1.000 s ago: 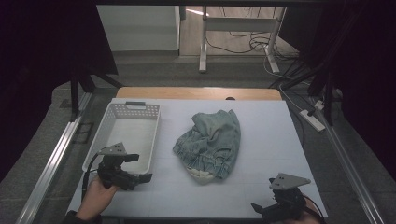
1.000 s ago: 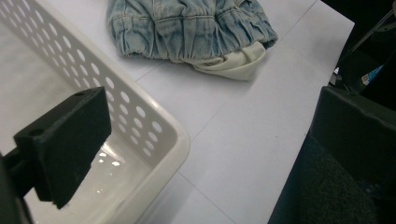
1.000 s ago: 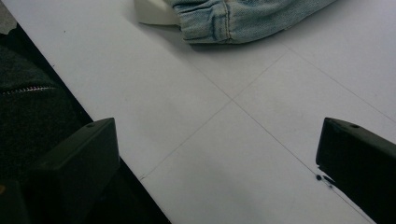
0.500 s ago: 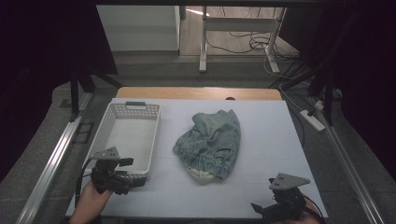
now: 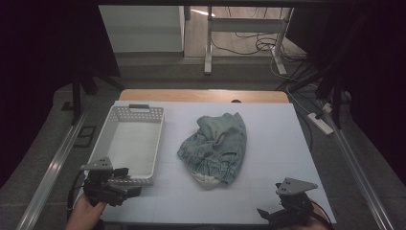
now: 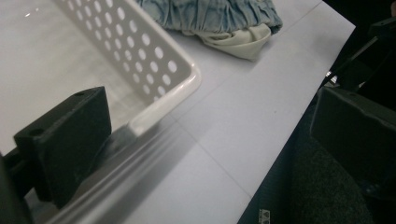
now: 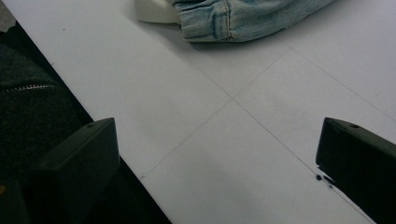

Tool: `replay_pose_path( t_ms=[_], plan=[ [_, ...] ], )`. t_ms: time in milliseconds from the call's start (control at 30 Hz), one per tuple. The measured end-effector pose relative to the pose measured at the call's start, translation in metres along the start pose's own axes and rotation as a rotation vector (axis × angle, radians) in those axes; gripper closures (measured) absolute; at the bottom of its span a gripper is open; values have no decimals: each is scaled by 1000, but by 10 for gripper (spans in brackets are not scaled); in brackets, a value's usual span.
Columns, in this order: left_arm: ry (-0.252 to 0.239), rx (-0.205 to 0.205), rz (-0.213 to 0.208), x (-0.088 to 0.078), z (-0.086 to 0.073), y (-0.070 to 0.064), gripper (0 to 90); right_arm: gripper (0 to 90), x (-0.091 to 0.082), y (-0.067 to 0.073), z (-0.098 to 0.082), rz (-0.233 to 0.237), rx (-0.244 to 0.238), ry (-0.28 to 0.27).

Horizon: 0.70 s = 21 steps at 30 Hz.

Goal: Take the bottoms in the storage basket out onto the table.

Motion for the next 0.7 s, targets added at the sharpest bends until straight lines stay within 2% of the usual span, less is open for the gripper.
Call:
replay_pose_path(
  t_ms=[500, 700],
  plan=[
    [-29, -39, 37, -23, -17, 6, 0, 0, 0, 0, 0, 0, -2, 2],
    [-27, -50, 53, -28, -23, 9, 0, 0, 0, 0, 0, -1, -3, 2]
  ],
)
Point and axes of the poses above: each handheld gripper's, and its own axes: x roughly forward along the jaws, z roughly out of its top, y roughly to its left, the point moved 8 cm from there along x, roughly forward along the jaws, and after that the axes turned 7 degrees about -y, right-handed, at the moved point
